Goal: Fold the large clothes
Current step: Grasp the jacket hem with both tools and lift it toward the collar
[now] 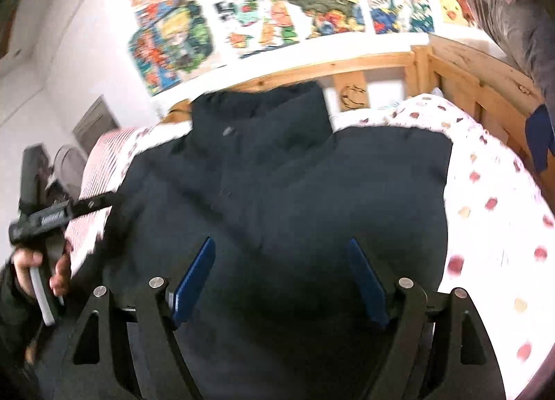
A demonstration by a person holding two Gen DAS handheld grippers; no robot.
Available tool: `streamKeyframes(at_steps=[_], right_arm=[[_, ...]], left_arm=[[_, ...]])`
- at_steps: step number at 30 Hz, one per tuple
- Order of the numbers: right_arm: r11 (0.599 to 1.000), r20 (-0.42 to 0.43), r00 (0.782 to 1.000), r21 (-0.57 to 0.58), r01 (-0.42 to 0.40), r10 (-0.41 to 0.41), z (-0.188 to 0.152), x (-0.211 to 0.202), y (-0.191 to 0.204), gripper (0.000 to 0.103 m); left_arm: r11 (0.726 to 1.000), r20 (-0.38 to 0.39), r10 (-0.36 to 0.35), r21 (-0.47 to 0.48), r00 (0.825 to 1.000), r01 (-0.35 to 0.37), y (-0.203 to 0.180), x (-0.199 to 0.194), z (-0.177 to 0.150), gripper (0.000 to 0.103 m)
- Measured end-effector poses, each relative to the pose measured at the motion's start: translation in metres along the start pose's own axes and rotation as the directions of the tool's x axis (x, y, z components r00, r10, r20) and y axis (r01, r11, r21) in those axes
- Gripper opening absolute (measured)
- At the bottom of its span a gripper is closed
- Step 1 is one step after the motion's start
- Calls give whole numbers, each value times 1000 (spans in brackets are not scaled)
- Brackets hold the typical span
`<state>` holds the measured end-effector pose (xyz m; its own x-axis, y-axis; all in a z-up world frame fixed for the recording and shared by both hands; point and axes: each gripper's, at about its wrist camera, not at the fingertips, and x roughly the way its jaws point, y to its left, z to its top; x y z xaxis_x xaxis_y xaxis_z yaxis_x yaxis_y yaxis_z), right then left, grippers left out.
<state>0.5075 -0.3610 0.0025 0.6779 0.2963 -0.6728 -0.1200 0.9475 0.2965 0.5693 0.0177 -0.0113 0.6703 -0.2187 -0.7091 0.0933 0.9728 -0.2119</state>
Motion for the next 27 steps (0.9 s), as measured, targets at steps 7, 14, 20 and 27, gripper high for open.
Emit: streamKeyframes(at_steps=[7, 14, 20, 27], right_arm=[[987, 6, 1000, 163, -1, 0, 98, 62, -21, 74], [980, 34, 999, 198, 3, -10, 153, 132, -22, 48], [980, 24, 1000, 200, -18, 14, 159, 161, -20, 10], [993, 83, 996, 111, -33, 24, 132, 110, -19, 5]], left_arm=[[998, 58, 54, 20, 997, -55, -15, 42, 75, 91], [995, 88, 97, -13, 991, -96, -27, 98, 120, 72], [998, 32, 39, -44, 999, -37, -33, 128, 135, 21], [995, 21, -17, -102, 1000, 19, -28, 96, 125, 7]])
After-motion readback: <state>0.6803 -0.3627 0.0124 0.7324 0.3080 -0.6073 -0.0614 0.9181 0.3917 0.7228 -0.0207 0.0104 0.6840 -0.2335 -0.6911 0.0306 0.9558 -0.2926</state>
